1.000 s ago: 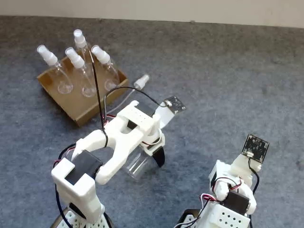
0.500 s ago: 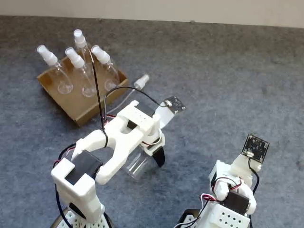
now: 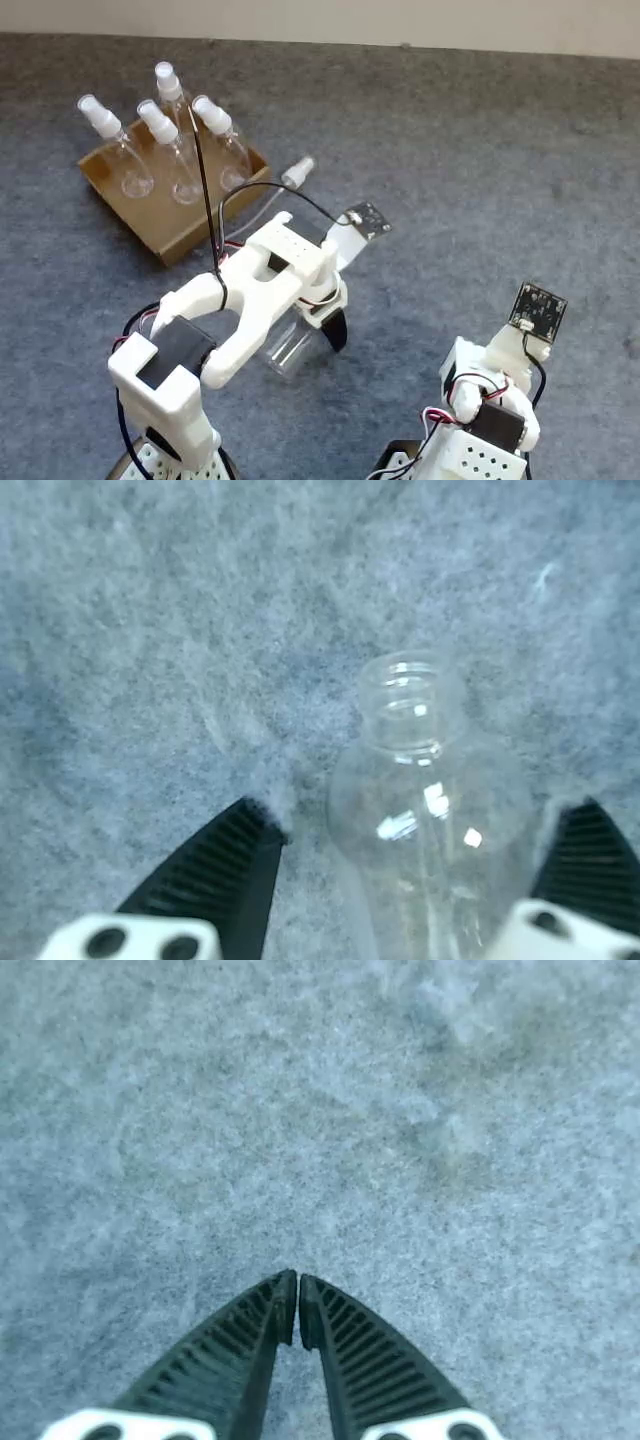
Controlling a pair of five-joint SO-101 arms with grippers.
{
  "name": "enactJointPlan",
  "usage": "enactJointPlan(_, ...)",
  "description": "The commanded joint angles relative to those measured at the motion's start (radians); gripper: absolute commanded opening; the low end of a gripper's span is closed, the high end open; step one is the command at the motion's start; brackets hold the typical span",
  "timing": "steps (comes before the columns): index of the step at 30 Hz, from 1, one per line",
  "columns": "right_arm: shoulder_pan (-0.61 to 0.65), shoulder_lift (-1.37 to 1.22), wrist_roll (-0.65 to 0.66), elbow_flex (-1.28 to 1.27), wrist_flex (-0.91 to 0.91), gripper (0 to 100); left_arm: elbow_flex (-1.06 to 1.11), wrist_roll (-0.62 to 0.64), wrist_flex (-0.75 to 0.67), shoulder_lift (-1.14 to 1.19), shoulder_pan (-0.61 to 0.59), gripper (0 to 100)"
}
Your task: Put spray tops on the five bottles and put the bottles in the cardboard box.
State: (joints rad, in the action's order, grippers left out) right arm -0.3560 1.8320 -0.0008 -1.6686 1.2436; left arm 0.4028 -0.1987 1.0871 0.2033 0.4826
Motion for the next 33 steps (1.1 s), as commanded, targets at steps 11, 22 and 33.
enactJointPlan(11, 0.015, 0.01, -0.008, -0.143, 0.008, 0.5, -0.019, -0.009, -0.009, -0.022, 0.008, 35)
enactJointPlan(22, 0.015, 0.01, -0.008, -0.143, 0.008, 0.5, -0.018, -0.06, 0.043, -0.031, 0.01, 19)
enactJointPlan(33, 0.015, 0.01, -0.008, -0.143, 0.008, 0.5, -0.104, -0.101, 0.048, -0.036, 0.01, 18)
